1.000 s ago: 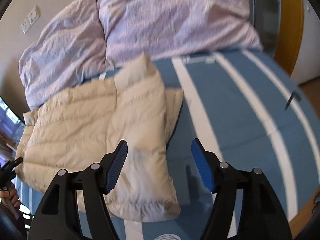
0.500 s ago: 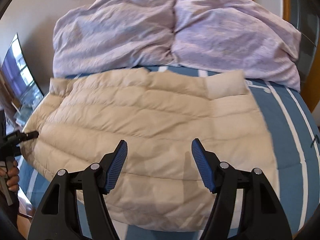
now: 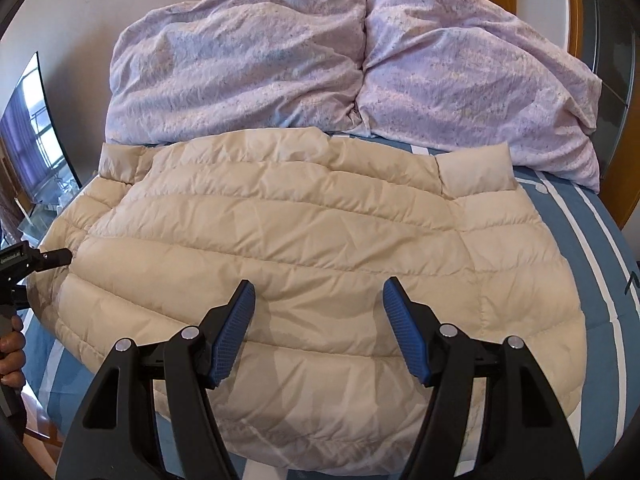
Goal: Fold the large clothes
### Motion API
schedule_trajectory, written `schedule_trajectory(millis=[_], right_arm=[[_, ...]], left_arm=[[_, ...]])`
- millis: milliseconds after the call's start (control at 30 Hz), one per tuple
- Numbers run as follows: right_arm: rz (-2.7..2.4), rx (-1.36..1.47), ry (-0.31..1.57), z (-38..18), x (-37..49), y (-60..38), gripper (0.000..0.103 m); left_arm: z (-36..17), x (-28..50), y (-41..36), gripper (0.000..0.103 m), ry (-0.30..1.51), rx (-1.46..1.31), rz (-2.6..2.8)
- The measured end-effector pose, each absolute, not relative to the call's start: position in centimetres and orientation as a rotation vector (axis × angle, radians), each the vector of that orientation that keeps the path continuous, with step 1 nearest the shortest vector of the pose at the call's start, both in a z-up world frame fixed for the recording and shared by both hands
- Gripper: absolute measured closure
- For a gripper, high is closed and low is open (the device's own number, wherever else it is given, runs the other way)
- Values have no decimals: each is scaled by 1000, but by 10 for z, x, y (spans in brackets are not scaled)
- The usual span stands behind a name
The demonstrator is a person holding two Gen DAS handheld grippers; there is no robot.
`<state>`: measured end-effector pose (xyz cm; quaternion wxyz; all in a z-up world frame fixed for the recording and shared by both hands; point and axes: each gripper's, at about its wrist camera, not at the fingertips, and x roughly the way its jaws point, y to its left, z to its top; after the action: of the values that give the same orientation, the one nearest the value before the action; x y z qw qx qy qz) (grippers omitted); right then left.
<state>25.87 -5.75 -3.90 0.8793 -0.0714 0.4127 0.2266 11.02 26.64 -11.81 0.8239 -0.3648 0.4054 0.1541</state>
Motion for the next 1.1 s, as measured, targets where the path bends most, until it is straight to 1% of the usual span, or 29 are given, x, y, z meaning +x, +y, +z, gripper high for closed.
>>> schedule_trajectory(millis=[367, 433, 533, 600, 633, 700, 767, 900, 1100], right_arm=[[392, -127, 840, -49, 259, -70, 35], [391, -151, 876, -58, 263, -66, 35], [392, -170, 924, -73, 268, -60, 35], [390, -182, 935, -78, 270, -57, 35], [388, -185, 940, -79, 270, -56, 35], [388, -187, 950, -81, 272, -55, 35], [390, -181, 958, -82, 274, -55, 35], [388, -183, 957, -82, 274, -55, 35], [391, -179, 961, -83, 275, -55, 34]], left_arm=[[-119, 110, 268, 24, 843, -807, 326], [-120, 112, 268, 27, 839, -816, 323], [-122, 114, 268, 39, 833, -833, 310], [-122, 114, 267, 50, 824, -841, 298], [-122, 114, 266, 53, 820, -841, 294], [-119, 114, 267, 66, 806, -848, 285], [-113, 113, 268, 73, 785, -866, 266], [-98, 116, 267, 80, 745, -879, 240], [-57, 124, 250, 82, 651, -880, 143]])
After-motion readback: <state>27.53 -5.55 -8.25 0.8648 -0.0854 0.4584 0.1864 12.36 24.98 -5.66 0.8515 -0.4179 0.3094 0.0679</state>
